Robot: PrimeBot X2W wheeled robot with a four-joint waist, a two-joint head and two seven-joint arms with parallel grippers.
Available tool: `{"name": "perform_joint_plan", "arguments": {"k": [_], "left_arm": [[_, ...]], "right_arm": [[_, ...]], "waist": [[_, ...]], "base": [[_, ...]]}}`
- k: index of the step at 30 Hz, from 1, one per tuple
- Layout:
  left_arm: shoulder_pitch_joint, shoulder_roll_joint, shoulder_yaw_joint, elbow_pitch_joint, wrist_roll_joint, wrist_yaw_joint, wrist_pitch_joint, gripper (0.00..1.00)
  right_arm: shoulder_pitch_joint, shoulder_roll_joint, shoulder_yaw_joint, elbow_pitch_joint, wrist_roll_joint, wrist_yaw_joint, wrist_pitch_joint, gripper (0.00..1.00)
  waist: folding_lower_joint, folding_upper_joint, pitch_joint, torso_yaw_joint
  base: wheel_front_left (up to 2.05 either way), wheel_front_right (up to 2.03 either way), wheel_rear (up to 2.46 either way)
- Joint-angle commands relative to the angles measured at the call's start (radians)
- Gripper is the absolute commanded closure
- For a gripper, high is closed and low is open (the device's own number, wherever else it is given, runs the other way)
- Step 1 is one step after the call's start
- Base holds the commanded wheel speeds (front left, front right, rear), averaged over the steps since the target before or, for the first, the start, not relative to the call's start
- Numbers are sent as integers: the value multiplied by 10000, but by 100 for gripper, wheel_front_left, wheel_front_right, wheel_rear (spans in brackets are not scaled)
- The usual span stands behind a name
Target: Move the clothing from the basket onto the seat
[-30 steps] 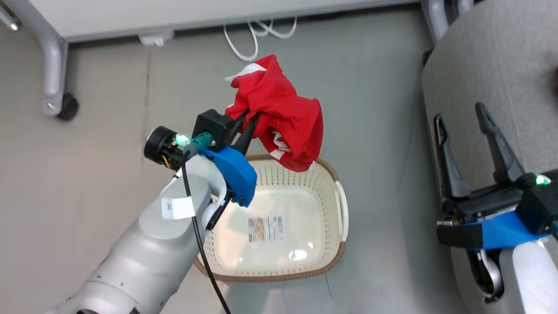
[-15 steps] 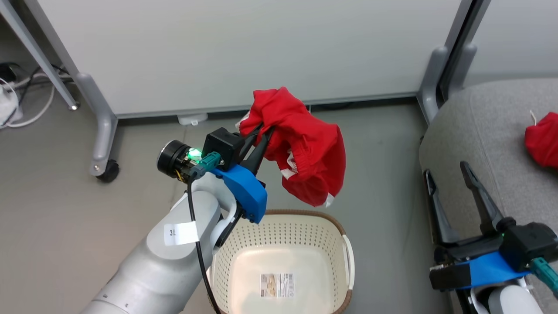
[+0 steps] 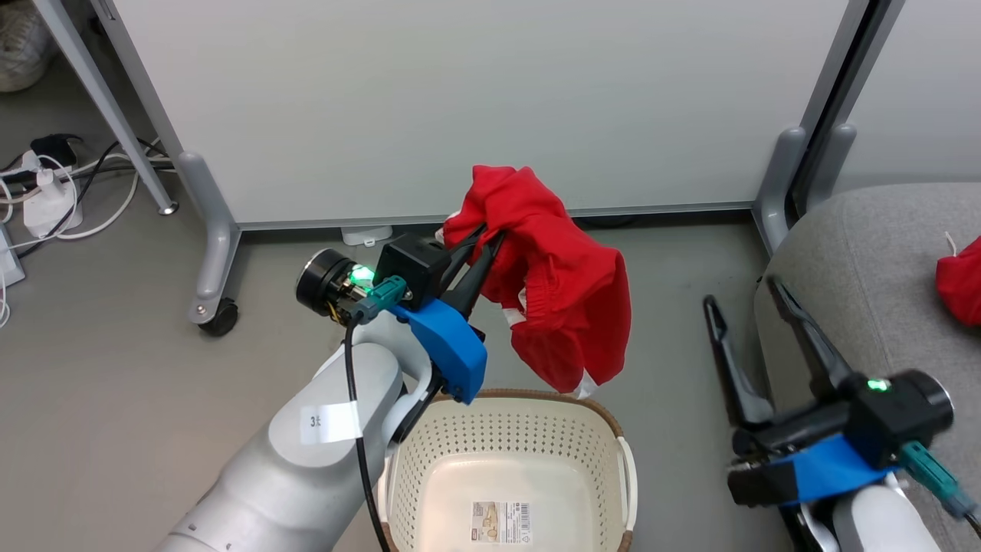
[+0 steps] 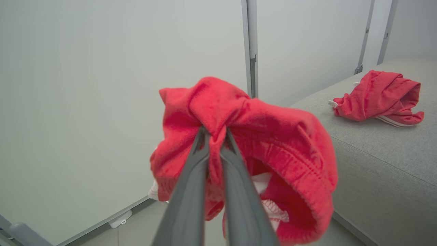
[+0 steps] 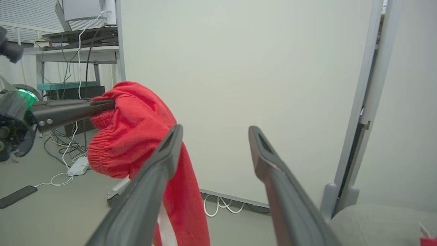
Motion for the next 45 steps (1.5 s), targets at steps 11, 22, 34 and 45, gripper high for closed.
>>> {"name": "perform_joint_plan", "arguments": {"k": [11,22,34,45], "left_arm": [[-135,-215,-280,-370,81,64,39,100],[-376,-580,-687,-642,84,-22,-22,100],[-345,-706,-981,-901,-63,16,-71,100],[-428,-720,-1044,-775,-125,33,-118,100]], "right_arm": [[-2820,-499,2243,1313,210,1,4,0],[-3968,-454,3018,3956,-323,1,2,0],[-4276,-3,3032,5825,-202,1,4,100],[-4361,-40,3034,5677,87,1,4,100]], "waist": [[2,-1,427,360],[2,-1,647,866],[2,-1,645,924],[2,-1,654,795]], "base": [[0,0,0],[0,0,0],[0,0,0],[0,0,0]]}}
